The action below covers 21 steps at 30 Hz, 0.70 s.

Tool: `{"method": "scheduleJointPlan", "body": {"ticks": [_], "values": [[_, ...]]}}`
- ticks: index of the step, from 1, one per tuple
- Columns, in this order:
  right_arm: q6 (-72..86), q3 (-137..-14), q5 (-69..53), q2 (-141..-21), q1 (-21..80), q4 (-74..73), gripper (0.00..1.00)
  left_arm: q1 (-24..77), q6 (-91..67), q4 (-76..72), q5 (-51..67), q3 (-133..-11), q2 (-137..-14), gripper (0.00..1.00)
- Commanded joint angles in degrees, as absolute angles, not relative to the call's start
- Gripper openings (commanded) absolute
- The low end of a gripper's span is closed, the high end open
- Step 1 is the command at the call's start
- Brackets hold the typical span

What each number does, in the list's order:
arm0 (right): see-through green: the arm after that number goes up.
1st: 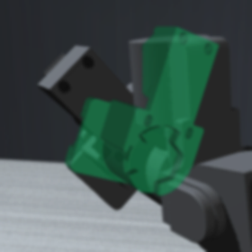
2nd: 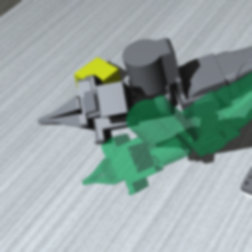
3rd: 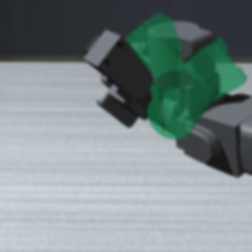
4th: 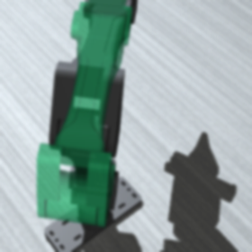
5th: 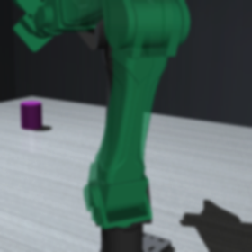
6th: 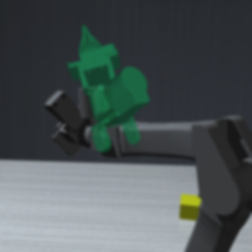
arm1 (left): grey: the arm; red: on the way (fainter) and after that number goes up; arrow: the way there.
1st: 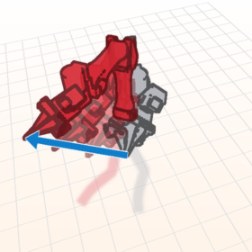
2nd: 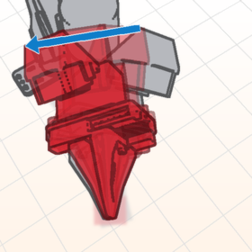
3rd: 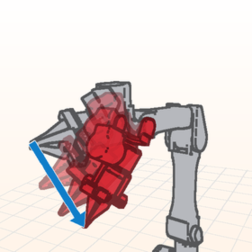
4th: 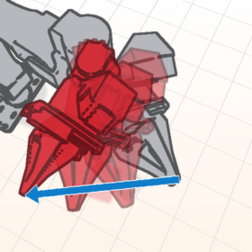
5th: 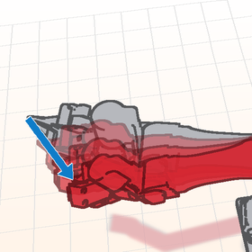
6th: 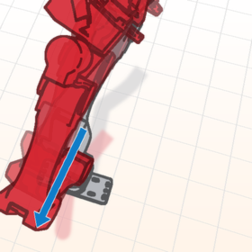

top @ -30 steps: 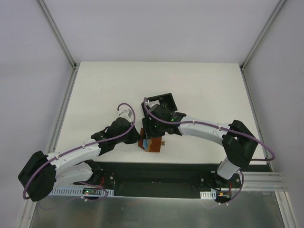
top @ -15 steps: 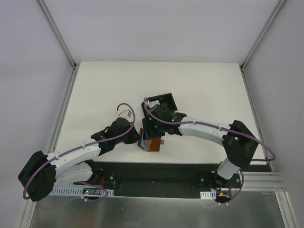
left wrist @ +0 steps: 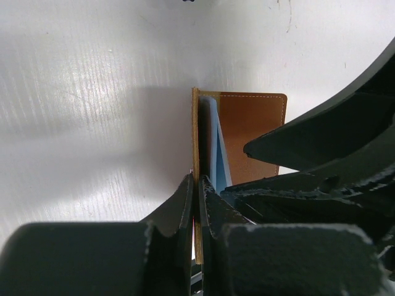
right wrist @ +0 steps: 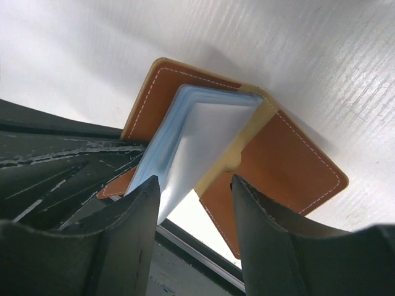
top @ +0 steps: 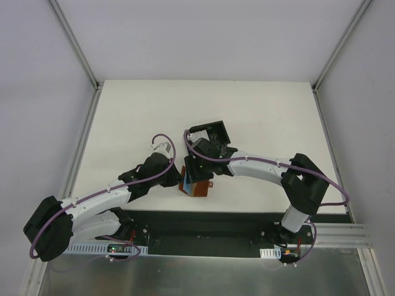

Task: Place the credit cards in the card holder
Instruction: Open the card holder at the center of the board.

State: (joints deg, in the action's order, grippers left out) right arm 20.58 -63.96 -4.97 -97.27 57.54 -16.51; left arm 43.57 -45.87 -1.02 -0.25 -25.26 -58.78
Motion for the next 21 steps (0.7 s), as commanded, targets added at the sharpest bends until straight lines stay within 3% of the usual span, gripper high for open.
{"method": "scheduleJointPlan", "body": {"ticks": [1, 13, 16, 18, 21], "values": [[20.9, -65.6, -4.5, -97.9, 57.7, -17.7, 0.52, 44.1, -46.1, -1.1, -0.8, -26.7, -57.7, 0.00], [20.0, -64.8, -1.4, -96.0, 57.7, -20.4, 0.32, 44.0, -45.1, -0.8, -1.6, -26.5, -56.6, 0.03], [19.8, -65.0, -1.8, -96.3, 57.7, -20.5, 0.31, 44.1, -45.0, -0.7, -1.8, -26.7, -56.6, 0.04], [19.7, -65.3, -2.0, -96.5, 57.7, -20.7, 0.31, 44.1, -45.1, -0.6, -1.8, -26.7, -56.5, 0.12], [19.5, -65.6, -2.1, -96.6, 57.7, -20.7, 0.31, 44.0, -45.2, -0.5, -2.2, -26.7, -56.3, 0.15]]}}
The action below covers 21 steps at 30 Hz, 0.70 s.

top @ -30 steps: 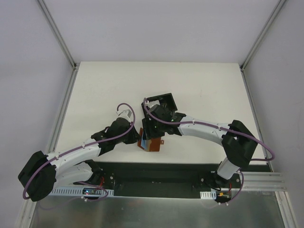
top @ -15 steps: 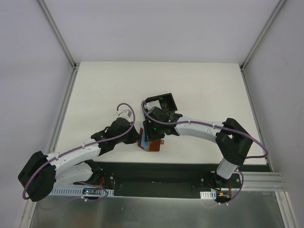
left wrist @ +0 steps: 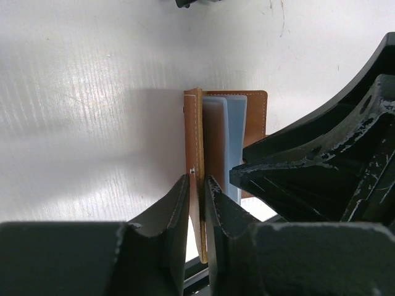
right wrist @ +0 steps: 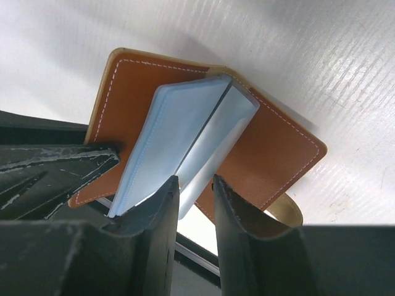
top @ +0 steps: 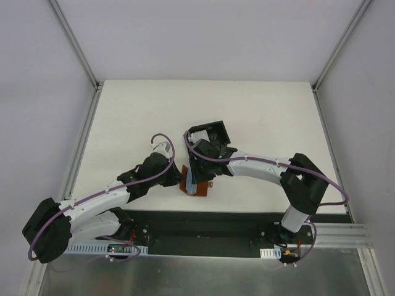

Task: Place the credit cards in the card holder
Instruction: Open the card holder at the center of the board.

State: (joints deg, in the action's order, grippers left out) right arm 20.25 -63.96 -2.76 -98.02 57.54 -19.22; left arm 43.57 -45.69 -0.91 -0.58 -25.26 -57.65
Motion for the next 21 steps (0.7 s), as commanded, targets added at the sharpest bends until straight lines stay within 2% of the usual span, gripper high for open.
{"method": "scheduleJointPlan", "body": {"ticks": [1, 11, 15, 19, 21], "values": [[19.5, -65.6, -2.1, -96.7, 57.7, -20.7, 0.31, 44.1, -45.3, -0.5, -2.2, -26.7, -56.3, 0.17], [19.2, -65.9, -2.8, -97.0, 57.7, -20.6, 0.31, 44.0, -46.4, -0.6, -3.5, -26.9, -56.1, 0.22], [19.1, -66.2, -3.1, -97.2, 57.7, -20.7, 0.31, 44.1, -46.6, -0.6, -3.6, -27.0, -56.1, 0.20], [19.0, -66.4, -3.4, -97.5, 57.7, -20.7, 0.31, 44.0, -46.8, -0.6, -3.5, -27.1, -56.5, 0.13], [19.0, -66.4, -3.5, -97.5, 57.7, -20.8, 0.31, 44.1, -46.8, -0.6, -3.3, -27.1, -56.7, 0.05]]}}
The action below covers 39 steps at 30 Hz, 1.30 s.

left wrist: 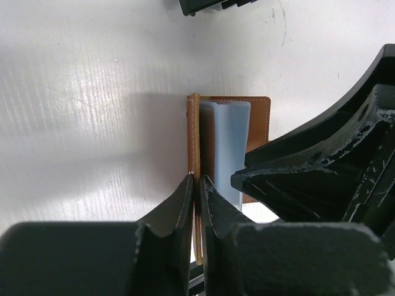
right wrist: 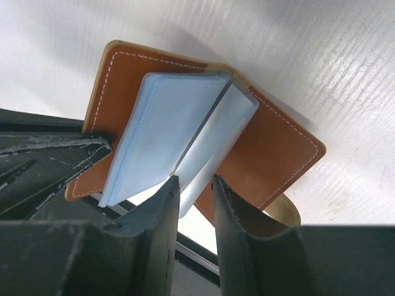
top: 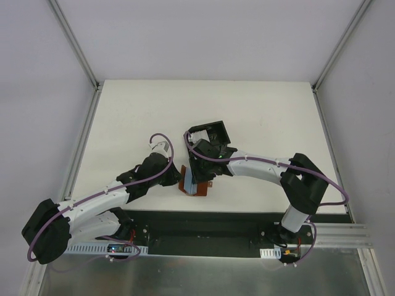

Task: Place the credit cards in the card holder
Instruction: Open the card holder at the center of the board.

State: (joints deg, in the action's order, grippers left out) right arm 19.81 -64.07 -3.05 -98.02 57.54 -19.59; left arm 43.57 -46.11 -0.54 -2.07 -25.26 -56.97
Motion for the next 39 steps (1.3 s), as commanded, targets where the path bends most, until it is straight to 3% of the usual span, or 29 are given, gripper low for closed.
{"method": "scheduleJointPlan", "body": {"ticks": [1, 19, 39], "values": [[19.1, -66.5, -3.5, -97.5, 57.7, -20.8, 0.31, 44.0, -46.8, -0.6, -3.3, -27.1, -56.7, 0.03], [18.6, -60.5, 5.0, -94.0, 56.5, -24.0, 0.34, 44.0, -48.4, -0.6, -3.6, -22.6, -55.6, 0.00], [15.1, -57.1, 5.4, -93.6, 54.8, -25.7, 0.34, 44.1, -51.1, -1.4, -5.5, -19.5, -58.8, 0.00]]}}
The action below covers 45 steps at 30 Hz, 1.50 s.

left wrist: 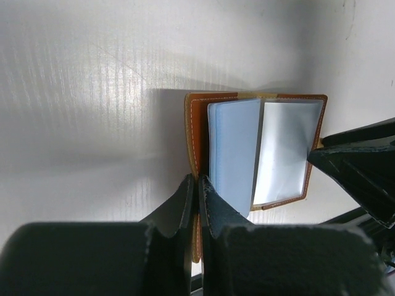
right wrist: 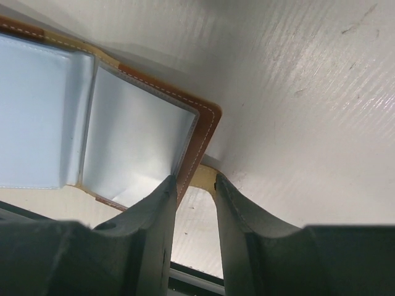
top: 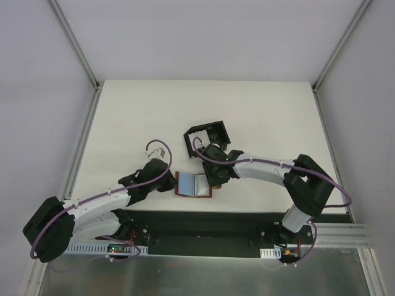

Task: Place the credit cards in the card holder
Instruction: Open the card holder at the center of the board.

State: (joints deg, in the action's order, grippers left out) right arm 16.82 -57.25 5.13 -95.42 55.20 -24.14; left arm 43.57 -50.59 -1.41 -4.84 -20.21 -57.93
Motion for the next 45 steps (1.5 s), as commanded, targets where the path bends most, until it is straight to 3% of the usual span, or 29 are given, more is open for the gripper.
{"method": "scheduleJointPlan", "body": {"ticks": [1, 14, 41, 45], "values": [[14.9, -57.1, 5.3, -93.6, 54.7, -25.6, 0.34, 44.1, -51.0, -1.5, -5.4, -19.6, -59.1, 0.00], [13.4, -59.6, -7.4, -90.6, 51.2, -20.3, 0.32, 44.0, -52.4, -2.9, -6.5, -19.5, -60.6, 0.00], [11.4, -65.3, -6.7, -85.4, 49.8, -22.0, 0.36, 44.9, -51.0, -2.5, -4.7, -23.3, -57.6, 0.00], [12.1, -65.1, -9.4, -84.2, 49.7, -19.2, 0.32, 44.9, -50.8, -2.2, -4.6, -23.8, -57.0, 0.00]]}}
